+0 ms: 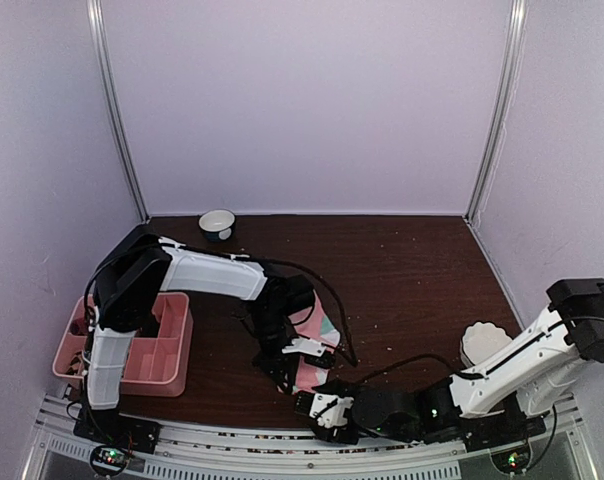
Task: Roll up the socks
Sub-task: Roll the sock.
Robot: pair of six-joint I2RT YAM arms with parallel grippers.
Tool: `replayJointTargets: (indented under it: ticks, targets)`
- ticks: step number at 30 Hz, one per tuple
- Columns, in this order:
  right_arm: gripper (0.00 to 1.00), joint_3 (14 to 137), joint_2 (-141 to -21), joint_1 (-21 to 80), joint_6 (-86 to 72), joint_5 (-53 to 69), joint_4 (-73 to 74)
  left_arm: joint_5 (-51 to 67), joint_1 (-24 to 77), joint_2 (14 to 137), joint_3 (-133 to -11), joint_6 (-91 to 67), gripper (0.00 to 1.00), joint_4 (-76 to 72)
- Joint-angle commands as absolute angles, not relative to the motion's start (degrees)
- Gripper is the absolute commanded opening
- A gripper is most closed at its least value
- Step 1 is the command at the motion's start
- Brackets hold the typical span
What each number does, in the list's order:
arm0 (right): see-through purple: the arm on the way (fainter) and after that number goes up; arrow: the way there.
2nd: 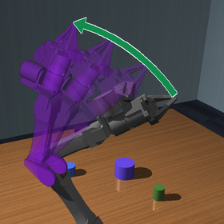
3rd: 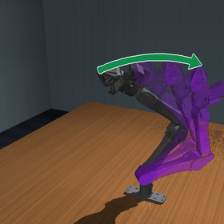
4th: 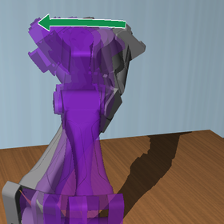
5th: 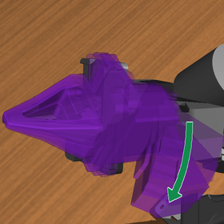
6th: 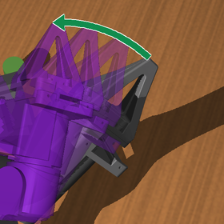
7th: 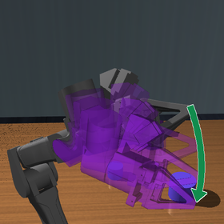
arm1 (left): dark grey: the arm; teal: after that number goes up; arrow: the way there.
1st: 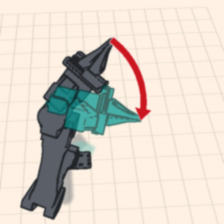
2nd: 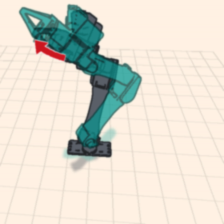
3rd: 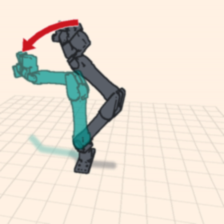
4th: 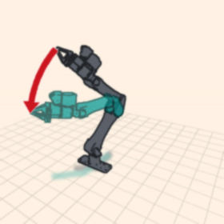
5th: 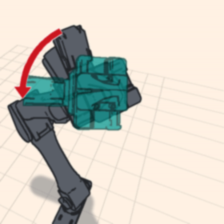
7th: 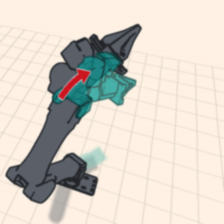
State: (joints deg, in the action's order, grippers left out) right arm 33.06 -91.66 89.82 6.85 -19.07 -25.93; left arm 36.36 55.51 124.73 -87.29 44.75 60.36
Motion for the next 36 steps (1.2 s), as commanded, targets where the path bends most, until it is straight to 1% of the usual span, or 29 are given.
replayJointTargets:
  ticks: [1,5,17,24,28,31,34,36]
  targets:
    - [0.58,35.9,-95.5,89.6,13.7,-18.8,-23.7,38.6,54.8,127.5,-88.9,47.0,0.0,65.6]
    - [0.5,38.1,-98.4,87.5,15.4,-17.9,-23.8,38.7,54.8,128.3,-90.1,47.4,0.0,66.6]
    - [0.32,40.6,-102.2,84.2,16.3,-15.2,-22.0,39.4,54.7,129.3,-91.6,47.8,0.0,67.9]
    - [0.23,41.3,-105.0,83.7,14.7,-15.2,-21.6,39.8,54.8,129.5,-92.9,48.4,0.01,69.2]
    - [0.14,41.9,-106.3,83.0,12.7,-16.7,-21.2,40.4,54.8,129.5,-93.2,49.5,0.02,70.7]
    - [0.12,42.1,-106.6,82.9,12.5,-17.1,-20.9,40.5,54.8,130.0,-93.9,49.9,0.02,71.8]
    - [0.12,42.1,-106.5,82.9,12.3,-17.6,-20.6,40.5,54.8,130.5,-94.3,50.1,0.03,72.5]
    - [0.12,42.3,-106.7,82.9,11.8,-17.6,-20.0,40.3,54.8,130.4,-94.4,49.9,0.07,72.5]
